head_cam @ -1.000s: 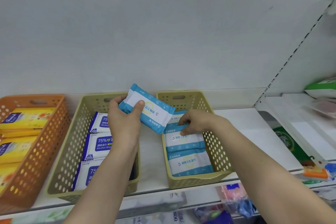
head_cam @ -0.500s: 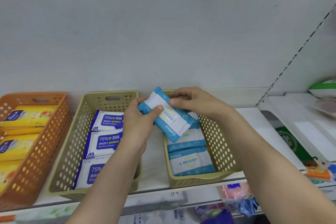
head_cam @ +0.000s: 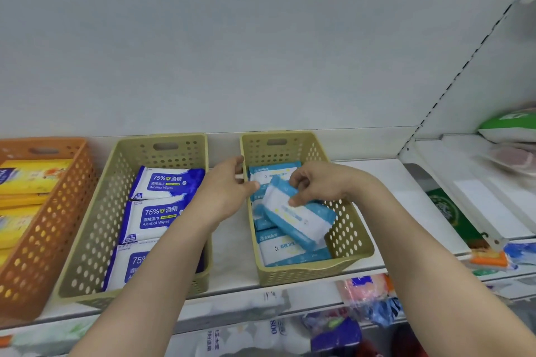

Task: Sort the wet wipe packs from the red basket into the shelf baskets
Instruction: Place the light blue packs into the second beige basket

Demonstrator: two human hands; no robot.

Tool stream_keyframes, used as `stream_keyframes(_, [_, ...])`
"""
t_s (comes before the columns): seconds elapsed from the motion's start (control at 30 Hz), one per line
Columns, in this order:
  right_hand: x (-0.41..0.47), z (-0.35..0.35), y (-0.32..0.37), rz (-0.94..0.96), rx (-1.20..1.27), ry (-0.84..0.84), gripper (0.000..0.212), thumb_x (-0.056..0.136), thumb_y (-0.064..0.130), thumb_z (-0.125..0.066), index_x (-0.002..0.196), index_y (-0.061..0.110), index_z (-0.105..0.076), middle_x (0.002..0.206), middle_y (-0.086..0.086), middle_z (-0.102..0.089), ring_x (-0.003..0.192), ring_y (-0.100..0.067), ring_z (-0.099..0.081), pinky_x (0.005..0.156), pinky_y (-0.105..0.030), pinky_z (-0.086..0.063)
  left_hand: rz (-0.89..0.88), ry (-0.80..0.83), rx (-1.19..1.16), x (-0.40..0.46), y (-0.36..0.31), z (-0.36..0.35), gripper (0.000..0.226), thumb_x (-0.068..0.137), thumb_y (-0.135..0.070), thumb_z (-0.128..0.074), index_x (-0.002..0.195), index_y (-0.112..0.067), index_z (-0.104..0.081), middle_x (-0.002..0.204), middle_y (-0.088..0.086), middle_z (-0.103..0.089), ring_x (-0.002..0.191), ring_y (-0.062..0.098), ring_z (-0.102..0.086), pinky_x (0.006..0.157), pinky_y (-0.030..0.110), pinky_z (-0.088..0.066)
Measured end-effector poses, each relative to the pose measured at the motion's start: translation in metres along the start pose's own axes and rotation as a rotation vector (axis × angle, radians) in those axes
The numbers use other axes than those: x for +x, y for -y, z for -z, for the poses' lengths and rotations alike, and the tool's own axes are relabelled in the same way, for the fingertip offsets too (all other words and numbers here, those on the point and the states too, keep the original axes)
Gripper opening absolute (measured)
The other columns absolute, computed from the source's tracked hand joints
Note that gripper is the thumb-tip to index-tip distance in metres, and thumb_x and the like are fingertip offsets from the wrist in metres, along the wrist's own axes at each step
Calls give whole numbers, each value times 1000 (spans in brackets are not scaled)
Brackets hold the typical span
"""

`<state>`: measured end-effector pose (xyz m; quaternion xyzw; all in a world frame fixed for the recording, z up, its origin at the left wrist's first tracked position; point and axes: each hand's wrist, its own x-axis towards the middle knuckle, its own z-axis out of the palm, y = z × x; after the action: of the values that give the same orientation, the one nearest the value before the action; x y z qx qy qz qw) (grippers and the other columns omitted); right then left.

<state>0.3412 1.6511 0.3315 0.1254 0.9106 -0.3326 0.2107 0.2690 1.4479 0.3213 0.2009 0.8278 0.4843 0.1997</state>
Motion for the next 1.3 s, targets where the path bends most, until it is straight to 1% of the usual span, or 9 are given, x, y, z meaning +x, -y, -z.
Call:
stream_keyframes(0.17, [-5,-1,2,74,1113,-204,37,87,-4,-67,122,4,-59,114,-13,-72,102,-26,-71,80,-36,-61,-78,-174,-149,-1,-8,1,46,88,-33,-69,129,-17,-57,122,-6,-64,105,3,-61,86,19,-50])
stream_keyframes(0.23, [-6,-2,9,98,1207,-194,37,87,-4,-66,122,2,-58,116,-16,-71,105,-29,-70,83,-37,-60,-58,-102,-205,-1,-13,0,41,86,-32,-71,123,-18,-58,110,-7,-67,95,0,-64,74,10,-50])
stream_keyframes(0.43, [-8,-8,18,148,1331,-189,42,88,-3,-66,128,-1,-54,125,-19,-66,110,-30,-68,90,-39,-58,-10,-75,-251,3,-9,2,29,83,-19,-75,110,-18,-64,102,-2,-71,93,16,-68,82,29,-55])
stream_keyframes(0.57, [-7,2,12,135,674,-576,78,77,15,-84,143,21,-43,142,5,-50,124,-5,-51,98,-24,-48,-31,-51,-374,4,-9,4,15,87,-5,-69,93,-18,-69,92,10,-74,84,22,-69,81,39,-56])
stream_keyframes(0.67, [-11,11,11,296,369,-361,67,80,22,-81,140,27,-52,136,15,-56,123,8,-49,95,-11,-40,-43,6,-337,3,-10,3,12,89,-6,-66,93,-16,-72,91,11,-74,81,21,-69,77,38,-56])
stream_keyframes(0.77, [-11,14,8,227,323,-149,36,84,17,-78,118,21,-68,112,5,-71,104,-5,-66,86,-20,-53,-39,37,-313,0,-13,1,11,90,-6,-65,97,-11,-72,93,13,-74,80,19,-69,76,37,-57])
stream_keyframes(0.93, [-12,17,-3,168,353,-176,23,82,17,-79,105,14,-75,97,-6,-75,84,-11,-69,79,-26,-55,-90,-74,-110,3,-9,-1,20,90,-14,-66,109,-17,-70,100,2,-71,92,16,-67,85,36,-54])
stream_keyframes(1.1, [-15,11,-6,1,2,-56,20,81,26,-80,99,22,-74,88,5,-73,84,-15,-69,78,-28,-54,-45,-11,260,14,-5,5,58,89,-25,-68,142,-17,-46,127,4,-58,107,20,-62,90,28,-47])
stream_keyframes(1.3, [-10,-29,6,-60,-363,90,39,83,34,-78,120,26,-69,97,15,-61,94,-9,-55,83,-24,-43,46,62,113,15,-1,4,64,91,-16,-66,148,-22,-38,101,-4,-58,70,10,-64,46,9,-43])
